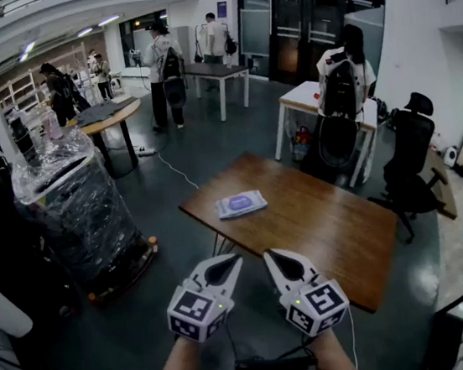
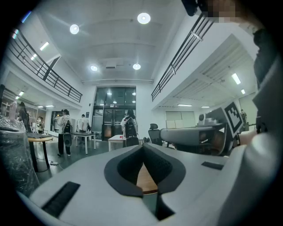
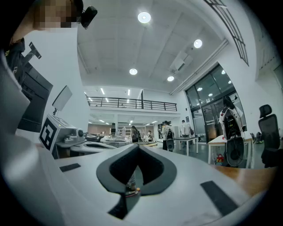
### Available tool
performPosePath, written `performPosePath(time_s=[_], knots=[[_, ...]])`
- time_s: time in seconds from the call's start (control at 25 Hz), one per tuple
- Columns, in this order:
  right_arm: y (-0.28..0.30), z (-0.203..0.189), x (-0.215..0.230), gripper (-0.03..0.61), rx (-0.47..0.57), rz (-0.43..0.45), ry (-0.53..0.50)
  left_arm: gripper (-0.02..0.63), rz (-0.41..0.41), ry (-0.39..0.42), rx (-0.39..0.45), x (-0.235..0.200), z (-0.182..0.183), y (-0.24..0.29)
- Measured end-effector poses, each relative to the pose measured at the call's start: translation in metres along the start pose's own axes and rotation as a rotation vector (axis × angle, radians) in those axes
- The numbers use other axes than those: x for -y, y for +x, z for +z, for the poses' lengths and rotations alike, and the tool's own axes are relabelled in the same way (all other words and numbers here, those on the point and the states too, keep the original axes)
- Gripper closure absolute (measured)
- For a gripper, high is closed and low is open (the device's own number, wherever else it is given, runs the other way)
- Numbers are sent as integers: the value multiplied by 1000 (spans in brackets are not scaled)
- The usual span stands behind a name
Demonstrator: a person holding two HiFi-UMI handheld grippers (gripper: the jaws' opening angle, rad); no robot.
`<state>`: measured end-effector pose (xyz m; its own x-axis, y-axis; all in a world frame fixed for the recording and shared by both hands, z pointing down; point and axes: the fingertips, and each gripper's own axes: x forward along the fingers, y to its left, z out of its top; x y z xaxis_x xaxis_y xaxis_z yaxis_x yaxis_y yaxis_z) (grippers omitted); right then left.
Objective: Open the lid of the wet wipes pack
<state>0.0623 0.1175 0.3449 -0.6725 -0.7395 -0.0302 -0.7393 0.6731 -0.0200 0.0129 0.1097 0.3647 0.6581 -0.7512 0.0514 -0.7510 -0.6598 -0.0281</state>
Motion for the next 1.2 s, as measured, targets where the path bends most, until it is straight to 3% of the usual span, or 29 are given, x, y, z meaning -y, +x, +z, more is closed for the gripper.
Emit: performPosePath(time_s=[0.72, 1.2], knots=[[17, 2, -3, 568, -8, -17, -6, 615, -27, -9, 9, -15, 4, 2], [58, -2, -15, 568, -10, -135, -15, 615, -121, -11, -7, -55, 0, -3]])
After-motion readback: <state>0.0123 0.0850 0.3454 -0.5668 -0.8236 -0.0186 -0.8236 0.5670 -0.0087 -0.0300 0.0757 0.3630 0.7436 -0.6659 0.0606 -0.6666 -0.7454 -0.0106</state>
